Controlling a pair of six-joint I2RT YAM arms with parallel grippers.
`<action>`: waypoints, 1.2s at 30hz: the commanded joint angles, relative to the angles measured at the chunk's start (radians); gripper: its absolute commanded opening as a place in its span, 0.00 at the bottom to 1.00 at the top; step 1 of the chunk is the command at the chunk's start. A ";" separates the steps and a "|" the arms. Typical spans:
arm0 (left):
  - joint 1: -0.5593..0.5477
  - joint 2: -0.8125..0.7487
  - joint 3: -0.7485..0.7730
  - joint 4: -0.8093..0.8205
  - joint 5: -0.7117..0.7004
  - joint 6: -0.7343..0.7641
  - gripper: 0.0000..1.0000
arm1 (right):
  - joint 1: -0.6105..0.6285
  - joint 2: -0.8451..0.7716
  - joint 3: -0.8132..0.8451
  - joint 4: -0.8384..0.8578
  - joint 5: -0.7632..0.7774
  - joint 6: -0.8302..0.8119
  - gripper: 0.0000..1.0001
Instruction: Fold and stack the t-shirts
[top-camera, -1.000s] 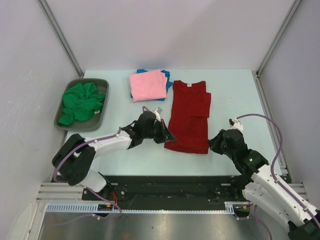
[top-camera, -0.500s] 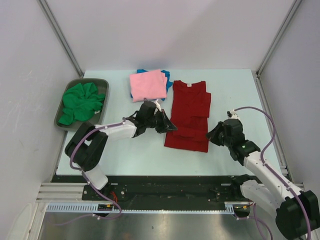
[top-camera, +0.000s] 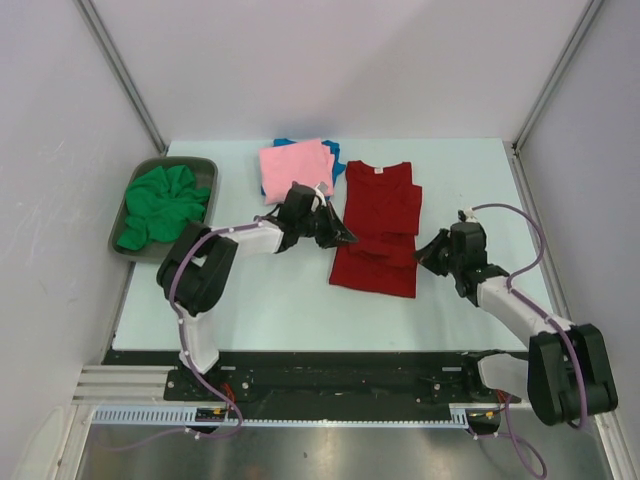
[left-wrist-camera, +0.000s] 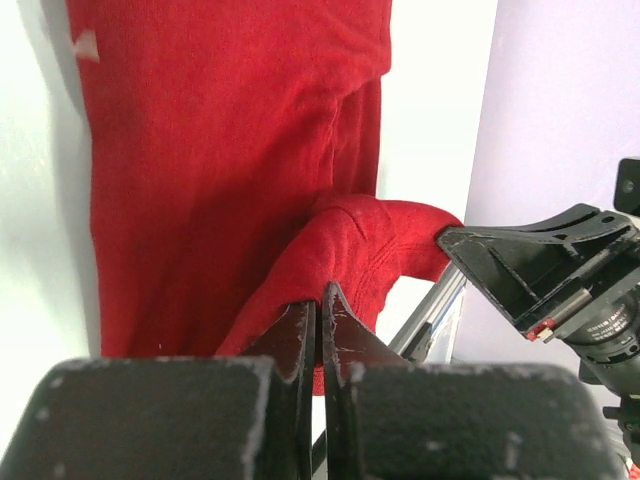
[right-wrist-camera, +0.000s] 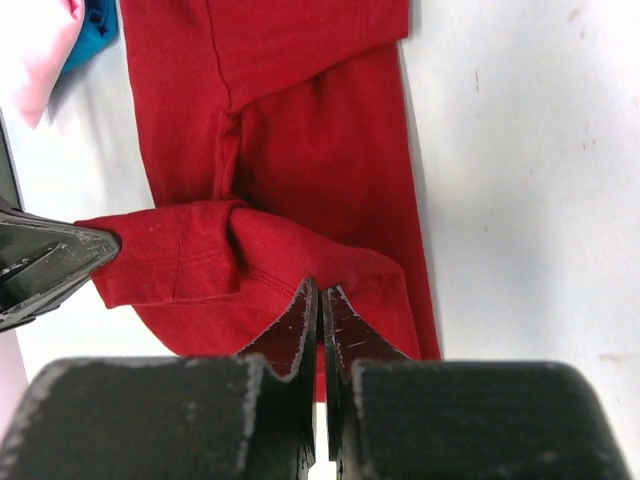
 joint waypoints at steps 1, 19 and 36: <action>0.034 0.050 0.104 0.030 0.052 0.023 0.00 | -0.030 0.097 0.067 0.154 -0.043 0.001 0.00; 0.250 0.320 0.632 0.044 0.209 -0.126 1.00 | -0.241 0.609 0.533 0.332 -0.024 0.293 1.00; 0.129 -0.221 -0.221 0.019 0.086 0.137 1.00 | -0.058 0.076 0.213 -0.123 0.125 -0.082 1.00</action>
